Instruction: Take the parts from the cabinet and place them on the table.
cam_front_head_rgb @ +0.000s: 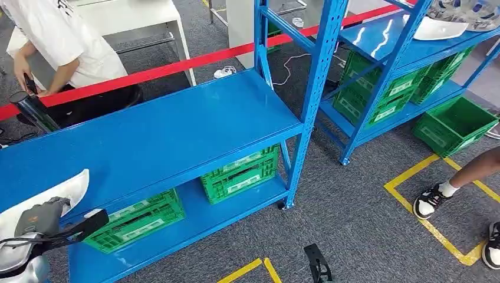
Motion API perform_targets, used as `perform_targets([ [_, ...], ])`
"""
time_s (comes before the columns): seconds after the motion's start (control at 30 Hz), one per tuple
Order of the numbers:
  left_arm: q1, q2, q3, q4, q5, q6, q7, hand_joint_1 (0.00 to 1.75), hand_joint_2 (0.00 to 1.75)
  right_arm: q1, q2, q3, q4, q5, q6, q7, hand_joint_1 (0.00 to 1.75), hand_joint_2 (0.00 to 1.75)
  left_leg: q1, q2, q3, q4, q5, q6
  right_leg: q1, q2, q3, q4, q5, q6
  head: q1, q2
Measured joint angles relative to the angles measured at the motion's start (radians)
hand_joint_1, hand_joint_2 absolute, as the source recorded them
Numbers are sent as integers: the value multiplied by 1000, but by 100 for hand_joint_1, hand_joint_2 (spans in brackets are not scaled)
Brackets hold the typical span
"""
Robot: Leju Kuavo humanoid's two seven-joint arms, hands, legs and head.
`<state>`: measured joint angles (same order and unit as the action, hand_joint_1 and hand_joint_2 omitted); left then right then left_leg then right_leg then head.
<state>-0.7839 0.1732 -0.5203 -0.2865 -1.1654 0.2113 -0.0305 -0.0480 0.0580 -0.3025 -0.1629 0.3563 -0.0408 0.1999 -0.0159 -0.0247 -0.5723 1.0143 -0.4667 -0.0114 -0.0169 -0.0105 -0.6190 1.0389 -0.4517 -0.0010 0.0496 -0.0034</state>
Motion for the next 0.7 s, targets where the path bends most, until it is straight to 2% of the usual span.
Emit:
perform_targets([
  [0.57,-1,13,0,0,29,-4,-47,175,175,-1,0,0,0,14,5,-3,0,0,-1,0,1,0,0,0,0,0,1,0,0,1,0,0],
  [0.7,-5,14,0,0,40,-28,-81,175,175,-2,0,0,0,16,7,-3,0,0,-1,0,1,0,0,1,-1,0,1,0,0,1,0,0],
])
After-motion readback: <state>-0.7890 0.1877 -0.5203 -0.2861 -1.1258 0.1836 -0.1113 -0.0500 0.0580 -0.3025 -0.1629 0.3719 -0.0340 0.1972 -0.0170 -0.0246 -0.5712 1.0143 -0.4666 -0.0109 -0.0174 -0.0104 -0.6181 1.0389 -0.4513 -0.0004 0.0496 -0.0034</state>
